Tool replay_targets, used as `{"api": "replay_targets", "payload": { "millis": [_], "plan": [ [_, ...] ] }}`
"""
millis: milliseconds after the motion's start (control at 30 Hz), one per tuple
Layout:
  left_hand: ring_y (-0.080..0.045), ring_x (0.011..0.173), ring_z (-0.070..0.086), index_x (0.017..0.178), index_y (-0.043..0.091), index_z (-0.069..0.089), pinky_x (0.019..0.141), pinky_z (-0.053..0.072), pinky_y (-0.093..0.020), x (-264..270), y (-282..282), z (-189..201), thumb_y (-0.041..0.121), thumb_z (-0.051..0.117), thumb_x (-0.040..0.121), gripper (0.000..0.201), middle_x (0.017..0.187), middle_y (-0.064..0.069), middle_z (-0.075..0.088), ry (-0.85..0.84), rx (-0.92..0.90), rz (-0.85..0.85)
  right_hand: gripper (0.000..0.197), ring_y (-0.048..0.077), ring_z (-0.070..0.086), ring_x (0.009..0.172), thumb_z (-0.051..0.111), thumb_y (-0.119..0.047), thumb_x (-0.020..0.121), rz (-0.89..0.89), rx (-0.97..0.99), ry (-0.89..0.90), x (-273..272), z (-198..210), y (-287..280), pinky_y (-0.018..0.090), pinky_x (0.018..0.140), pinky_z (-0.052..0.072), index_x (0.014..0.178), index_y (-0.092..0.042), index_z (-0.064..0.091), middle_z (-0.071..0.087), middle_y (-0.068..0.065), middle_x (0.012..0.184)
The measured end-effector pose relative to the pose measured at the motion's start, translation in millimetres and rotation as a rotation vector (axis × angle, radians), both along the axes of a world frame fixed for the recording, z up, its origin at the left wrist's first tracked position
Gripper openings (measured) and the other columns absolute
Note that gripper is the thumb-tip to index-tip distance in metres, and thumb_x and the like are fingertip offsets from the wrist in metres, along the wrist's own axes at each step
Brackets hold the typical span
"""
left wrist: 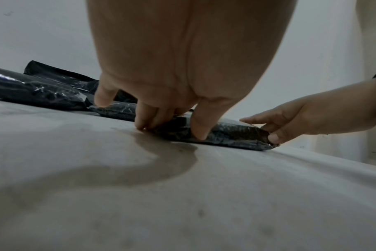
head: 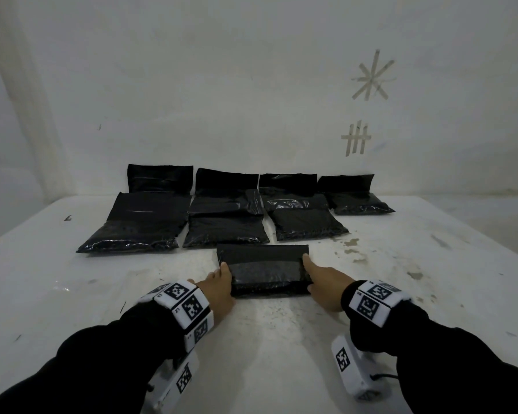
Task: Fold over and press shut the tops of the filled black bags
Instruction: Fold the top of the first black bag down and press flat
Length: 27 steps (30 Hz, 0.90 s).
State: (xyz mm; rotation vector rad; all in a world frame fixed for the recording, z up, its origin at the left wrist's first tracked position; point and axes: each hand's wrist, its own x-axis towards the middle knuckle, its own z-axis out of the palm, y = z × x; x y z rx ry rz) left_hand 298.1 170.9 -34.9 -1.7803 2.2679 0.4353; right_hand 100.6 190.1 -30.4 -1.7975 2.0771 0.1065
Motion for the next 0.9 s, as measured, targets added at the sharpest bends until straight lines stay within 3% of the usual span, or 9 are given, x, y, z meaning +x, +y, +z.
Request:
{"api": "replay_targets", "payload": {
  "millis": [67,167,433,467,533,600,667,767,900],
  "plan": [
    [-0.025,0.14,0.028,0.148,0.003,-0.012,0.114,0.025,-0.041,0,-2,-1,0.026,0.036,0.101,0.071,0.155,-0.012,0.015,0.028,0.015,0.001,0.068,0.026,0.054,0.097,0.037,-0.014,0.099,0.009,-0.006,0.017,2,1,1,0.032,0.08,0.042,0.151,-0.014,-0.007,0.055,0.017,0.124],
    [-0.026,0.137,0.033,0.148,0.005,-0.015,0.113,0.028,-0.037,3,-3,1,0.024,0.036,0.1,0.073,0.155,-0.015,0.016,0.06,0.029,0.005,0.069,0.029,0.056,0.102,0.038,-0.014,0.099,0.017,-0.01,0.005,2,3,3,0.033,0.082,0.044,0.151,-0.015,-0.008,0.056,0.017,0.122],
    [-0.021,0.145,0.014,0.149,0.01,-0.016,0.116,0.014,-0.049,4,-2,-1,0.033,0.036,0.099,0.075,0.158,-0.008,0.006,-0.039,-0.008,-0.046,0.068,0.03,0.055,0.107,0.035,-0.013,0.099,0.079,0.024,0.118,1,3,1,0.034,0.086,0.041,0.151,-0.019,-0.008,0.052,0.018,0.128],
    [-0.021,0.145,0.014,0.149,0.011,-0.017,0.116,0.013,-0.049,5,-2,0,0.036,0.037,0.098,0.078,0.158,-0.008,0.007,-0.024,0.0,-0.048,0.069,0.032,0.049,0.119,0.035,-0.015,0.1,0.077,0.038,0.124,1,3,1,0.036,0.093,0.039,0.151,-0.021,-0.01,0.044,0.018,0.138],
    [-0.022,0.143,0.019,0.149,0.013,-0.018,0.116,0.014,-0.048,6,-2,0,0.044,0.04,0.095,0.085,0.157,-0.007,0.011,0.01,0.012,-0.048,0.071,0.033,0.017,0.143,0.035,-0.019,0.099,0.073,0.041,0.172,3,2,3,0.046,0.11,0.027,0.15,-0.023,-0.014,0.011,0.015,0.157],
    [-0.023,0.139,0.028,0.149,0.014,-0.018,0.115,0.018,-0.045,4,-4,-2,0.05,0.042,0.092,0.09,0.156,-0.006,0.018,0.015,0.001,-0.035,0.078,0.033,-0.007,0.146,0.041,-0.027,0.097,0.056,0.015,0.202,10,0,3,0.053,0.114,0.016,0.149,-0.024,-0.017,-0.015,0.012,0.157],
    [-0.023,0.134,0.037,0.149,0.015,-0.015,0.112,0.022,-0.043,2,-7,-6,0.053,0.043,0.09,0.091,0.154,-0.005,0.023,0.015,-0.029,-0.025,0.084,0.034,-0.018,0.144,0.047,-0.039,0.094,0.026,0.017,0.25,17,-2,1,0.058,0.113,0.011,0.149,-0.025,-0.016,-0.028,0.01,0.154],
    [-0.023,0.133,0.038,0.15,0.016,-0.011,0.111,0.021,-0.043,1,-10,-7,0.055,0.041,0.09,0.089,0.154,-0.005,0.023,0.018,-0.08,-0.027,0.091,0.033,-0.019,0.144,0.05,-0.047,0.091,0.033,0.02,0.232,20,-4,-2,0.06,0.113,0.009,0.149,-0.022,-0.016,-0.029,0.007,0.154],
    [-0.024,0.138,0.029,0.151,0.017,-0.008,0.112,0.018,-0.046,1,-11,-8,0.058,0.041,0.088,0.089,0.154,-0.008,0.02,-0.016,-0.1,-0.034,0.089,0.028,-0.012,0.146,0.049,-0.043,0.093,0.151,0.002,0.13,20,-10,-5,0.05,0.117,0.009,0.149,-0.021,-0.018,-0.023,0.008,0.156]
  ]
}}
